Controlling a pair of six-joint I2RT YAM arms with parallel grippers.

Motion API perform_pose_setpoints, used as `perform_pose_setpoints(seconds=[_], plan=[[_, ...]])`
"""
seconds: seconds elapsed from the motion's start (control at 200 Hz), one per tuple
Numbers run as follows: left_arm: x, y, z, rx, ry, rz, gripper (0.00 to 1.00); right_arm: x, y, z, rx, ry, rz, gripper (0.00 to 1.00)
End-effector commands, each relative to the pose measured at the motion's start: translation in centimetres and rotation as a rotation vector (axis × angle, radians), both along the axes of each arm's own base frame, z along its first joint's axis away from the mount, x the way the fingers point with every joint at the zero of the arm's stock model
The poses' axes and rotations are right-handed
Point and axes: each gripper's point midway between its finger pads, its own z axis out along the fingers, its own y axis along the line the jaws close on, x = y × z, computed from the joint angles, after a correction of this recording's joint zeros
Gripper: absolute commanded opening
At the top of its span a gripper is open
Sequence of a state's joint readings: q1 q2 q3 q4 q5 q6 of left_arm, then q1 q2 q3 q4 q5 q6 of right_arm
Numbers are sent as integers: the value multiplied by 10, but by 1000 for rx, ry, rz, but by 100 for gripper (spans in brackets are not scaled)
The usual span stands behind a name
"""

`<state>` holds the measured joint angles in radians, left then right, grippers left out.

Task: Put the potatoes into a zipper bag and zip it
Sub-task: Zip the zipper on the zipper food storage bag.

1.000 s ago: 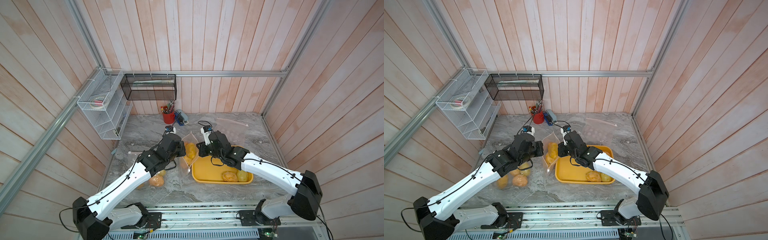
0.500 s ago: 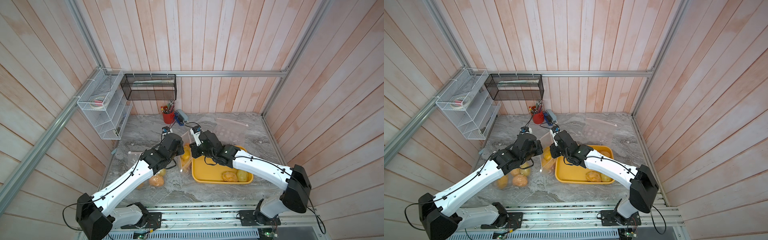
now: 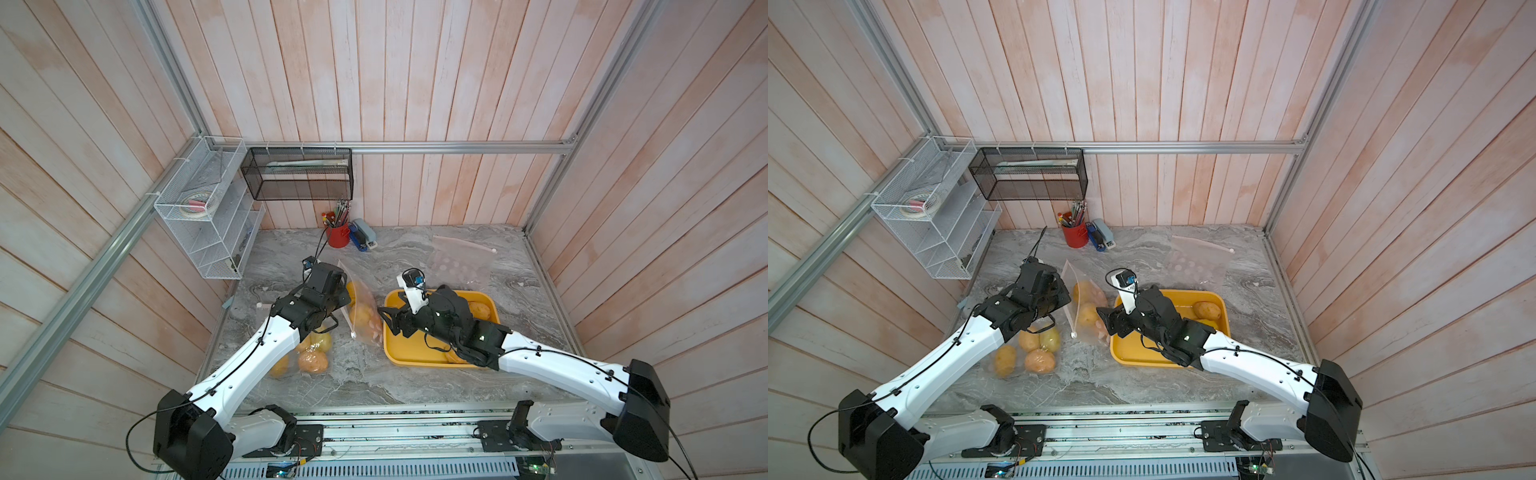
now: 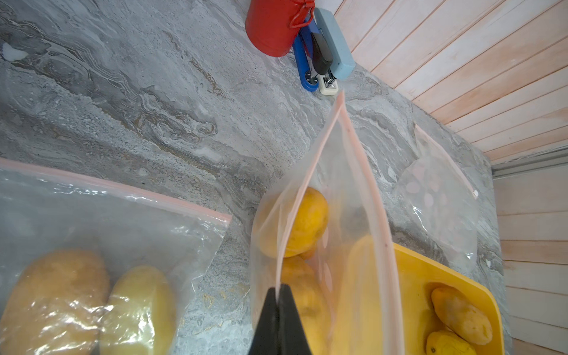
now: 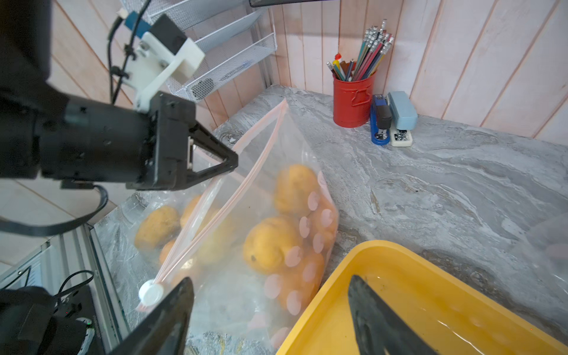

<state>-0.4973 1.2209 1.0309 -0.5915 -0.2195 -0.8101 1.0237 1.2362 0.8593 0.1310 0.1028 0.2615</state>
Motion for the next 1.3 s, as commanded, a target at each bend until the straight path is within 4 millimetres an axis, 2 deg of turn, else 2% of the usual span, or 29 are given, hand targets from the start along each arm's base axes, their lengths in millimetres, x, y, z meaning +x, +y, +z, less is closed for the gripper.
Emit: perform_pose_setpoints(seconds=[0.0, 0.115, 0.24, 0.32, 0.415, 0.51, 0.545, 0.625, 0.725, 0.925, 1.295], plan=[[-3, -1, 4, -29, -7, -7, 0, -10, 12, 5, 50, -105, 46, 78], [-3, -1, 4, -29, -4, -9, 0, -34, 36, -4, 19, -180, 127, 75], [-4, -1, 5, -30, -4, -8, 0, -40, 47, -19, 12, -235, 125, 72], [-4, 0, 5, -28, -4, -4, 0, -46, 39, -16, 76, -343, 123, 70], [-4, 1, 6, -29, -3, -4, 0, -50, 17, -10, 138, -418, 82, 83], [-4, 0, 7, -32, -4, -6, 0, -55, 10, -13, 130, -437, 100, 90], [-4, 1, 7, -32, -5, -4, 0, -60, 13, -17, 107, -441, 137, 89], [-4, 1, 6, -32, -1, -4, 0, -73, 17, -19, 101, -478, 219, 80], [-5, 1, 8, -34, -5, -5, 0, -68, 15, -23, 105, -499, 185, 80], [-5, 2, 10, -38, -9, -3, 0, -60, 43, -41, 15, -474, 224, 73], [-5, 2, 9, -41, -9, -3, 0, -50, 62, -54, -44, -450, 219, 73]])
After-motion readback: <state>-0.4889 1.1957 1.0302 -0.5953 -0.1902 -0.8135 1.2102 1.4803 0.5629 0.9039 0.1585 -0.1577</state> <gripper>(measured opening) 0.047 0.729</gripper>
